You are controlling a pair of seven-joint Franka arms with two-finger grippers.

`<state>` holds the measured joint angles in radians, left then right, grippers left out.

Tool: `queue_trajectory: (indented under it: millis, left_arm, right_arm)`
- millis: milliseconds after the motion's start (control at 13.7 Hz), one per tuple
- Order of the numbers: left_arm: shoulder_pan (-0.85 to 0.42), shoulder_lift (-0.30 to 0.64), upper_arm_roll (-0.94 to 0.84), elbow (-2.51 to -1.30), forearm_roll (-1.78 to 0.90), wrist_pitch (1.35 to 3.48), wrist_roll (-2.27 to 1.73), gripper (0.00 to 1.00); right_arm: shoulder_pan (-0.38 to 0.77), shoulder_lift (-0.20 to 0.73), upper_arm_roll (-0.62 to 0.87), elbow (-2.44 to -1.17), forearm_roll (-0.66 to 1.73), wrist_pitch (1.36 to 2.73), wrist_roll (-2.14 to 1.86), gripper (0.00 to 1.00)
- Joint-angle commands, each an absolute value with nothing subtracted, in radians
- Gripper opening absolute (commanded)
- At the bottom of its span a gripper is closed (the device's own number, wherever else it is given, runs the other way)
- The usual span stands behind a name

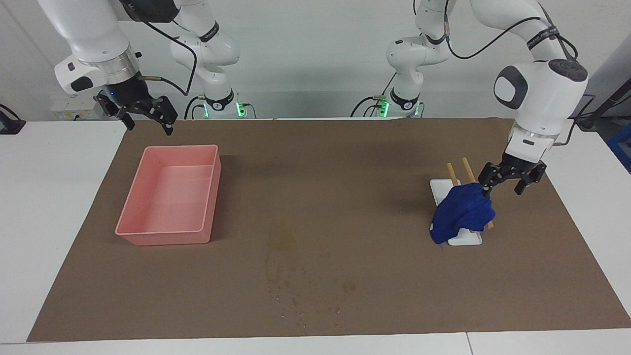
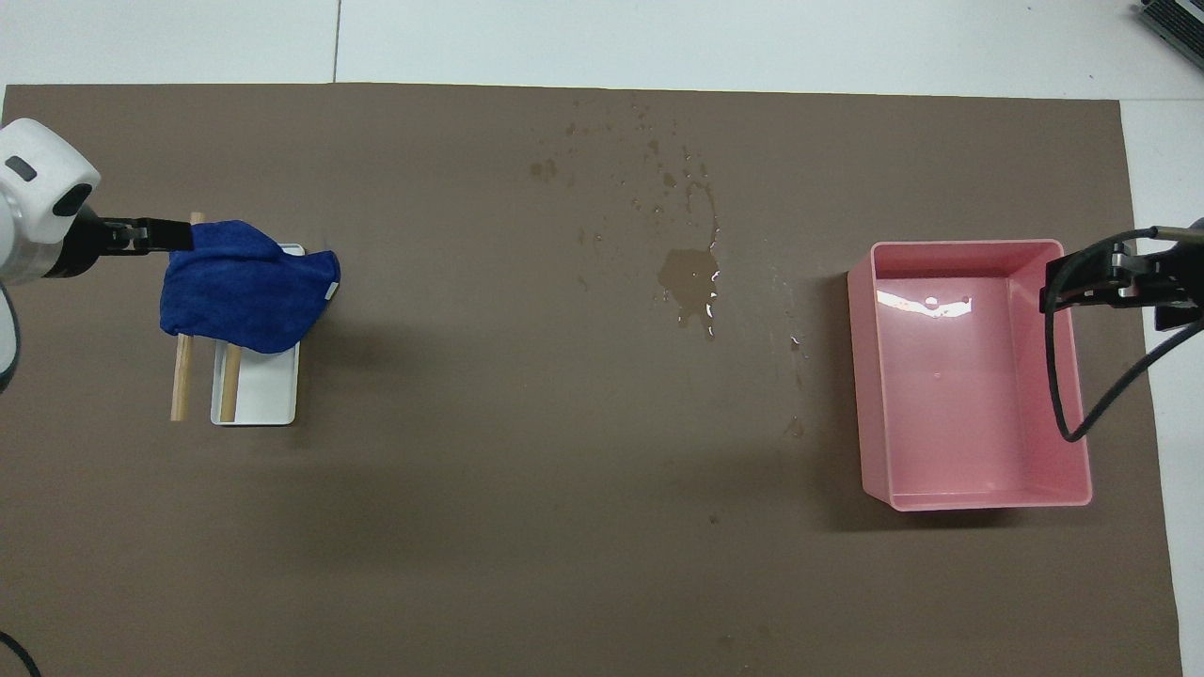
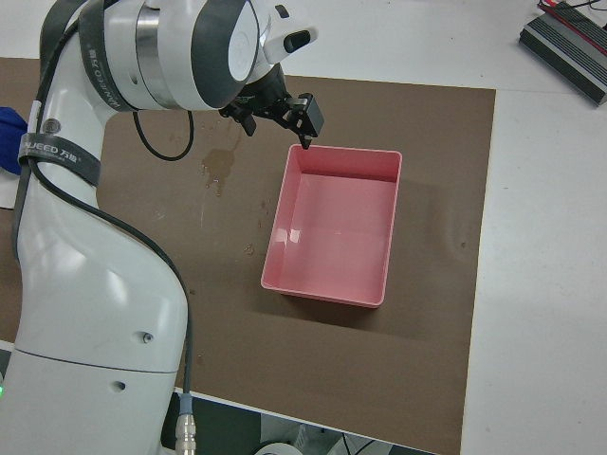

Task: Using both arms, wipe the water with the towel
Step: 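Reach the left gripper to the blue cloth on the white tray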

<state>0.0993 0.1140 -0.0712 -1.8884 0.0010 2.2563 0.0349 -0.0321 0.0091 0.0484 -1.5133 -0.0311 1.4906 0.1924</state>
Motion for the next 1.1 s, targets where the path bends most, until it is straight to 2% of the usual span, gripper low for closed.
queue_trajectory:
  millis: [0,366,513,1026]
  left_arm:
    - [0.091,0.097,-0.071,-1.972,-0.003,2.338,0.002,0.99]
    - [0.092,0.094,-0.071,-2.028,-0.003,2.370,-0.006,0.95]
    - [0.087,0.100,-0.071,-2.028,-0.003,2.373,-0.026,0.86]
    - [0.089,0.100,-0.071,-2.026,-0.003,2.369,-0.025,0.22]
  right_arm:
    - [-0.041,0.005,0.054,-1.514,-0.014,1.483,0.184,1.00]
    - [-0.041,0.002,0.054,-1.523,-0.014,1.488,0.190,1.00]
    - [-0.041,0.000,0.054,-1.529,-0.014,1.493,0.190,1.00]
    - [-0.043,-0.002,0.054,-1.529,-0.014,1.491,0.190,1.00]
